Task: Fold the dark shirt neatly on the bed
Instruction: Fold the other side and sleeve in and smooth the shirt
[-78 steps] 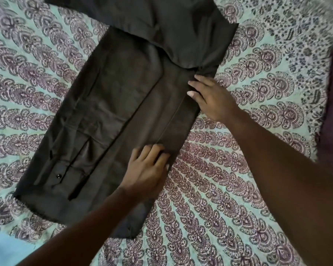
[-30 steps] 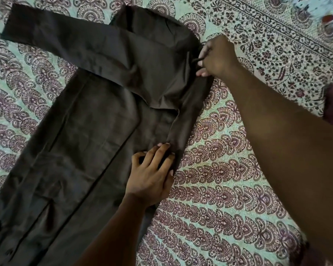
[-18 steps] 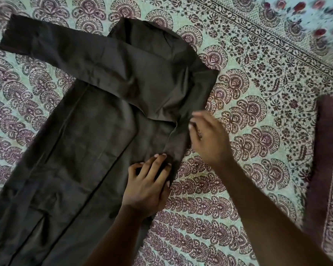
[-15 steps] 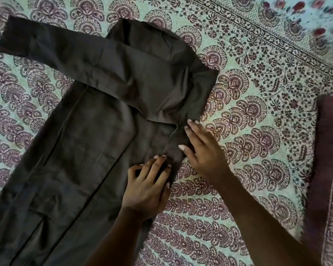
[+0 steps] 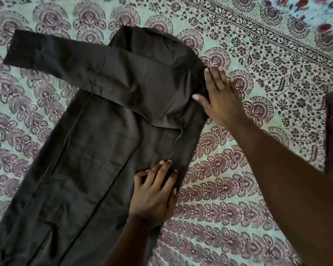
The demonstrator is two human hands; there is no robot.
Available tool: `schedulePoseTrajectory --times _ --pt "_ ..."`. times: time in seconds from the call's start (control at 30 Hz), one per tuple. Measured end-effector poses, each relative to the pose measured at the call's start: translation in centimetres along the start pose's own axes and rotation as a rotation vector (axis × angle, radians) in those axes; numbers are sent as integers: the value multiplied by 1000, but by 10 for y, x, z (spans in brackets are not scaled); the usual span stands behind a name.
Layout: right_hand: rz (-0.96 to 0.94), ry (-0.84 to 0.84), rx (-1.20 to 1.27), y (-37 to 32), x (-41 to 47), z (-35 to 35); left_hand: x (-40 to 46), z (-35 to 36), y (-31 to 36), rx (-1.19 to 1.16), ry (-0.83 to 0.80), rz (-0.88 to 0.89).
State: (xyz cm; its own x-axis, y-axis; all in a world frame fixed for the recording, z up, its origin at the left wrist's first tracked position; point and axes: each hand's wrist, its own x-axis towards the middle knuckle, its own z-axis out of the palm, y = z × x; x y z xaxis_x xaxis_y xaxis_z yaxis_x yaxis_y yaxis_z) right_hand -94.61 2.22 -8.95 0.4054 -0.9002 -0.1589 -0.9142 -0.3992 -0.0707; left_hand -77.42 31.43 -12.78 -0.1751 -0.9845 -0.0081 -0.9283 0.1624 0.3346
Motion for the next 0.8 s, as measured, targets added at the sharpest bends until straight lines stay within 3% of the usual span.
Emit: schedulePoseTrajectory --times 0.1,0.23,0.37,0.53,0.63,0.8 --pt "-86 119 79 -30 -61 16 3 -1 -2 -4 2 9" --pt "-198 -44 -49 -31 -85 39 4 -2 -2 19 7 8" --pt "-45 -4 -104 -5 -35 34 2 -2 -2 7 -14 4" --pt "67 2 47 -20 -19 21 3 -5 -1 -1 -35 -17" --pt "75 115 157 -51 -72 26 2 -8 2 2 -37 -15" --pt "-65 18 74 -91 -193 59 1 -7 0 -28 -19 -17"
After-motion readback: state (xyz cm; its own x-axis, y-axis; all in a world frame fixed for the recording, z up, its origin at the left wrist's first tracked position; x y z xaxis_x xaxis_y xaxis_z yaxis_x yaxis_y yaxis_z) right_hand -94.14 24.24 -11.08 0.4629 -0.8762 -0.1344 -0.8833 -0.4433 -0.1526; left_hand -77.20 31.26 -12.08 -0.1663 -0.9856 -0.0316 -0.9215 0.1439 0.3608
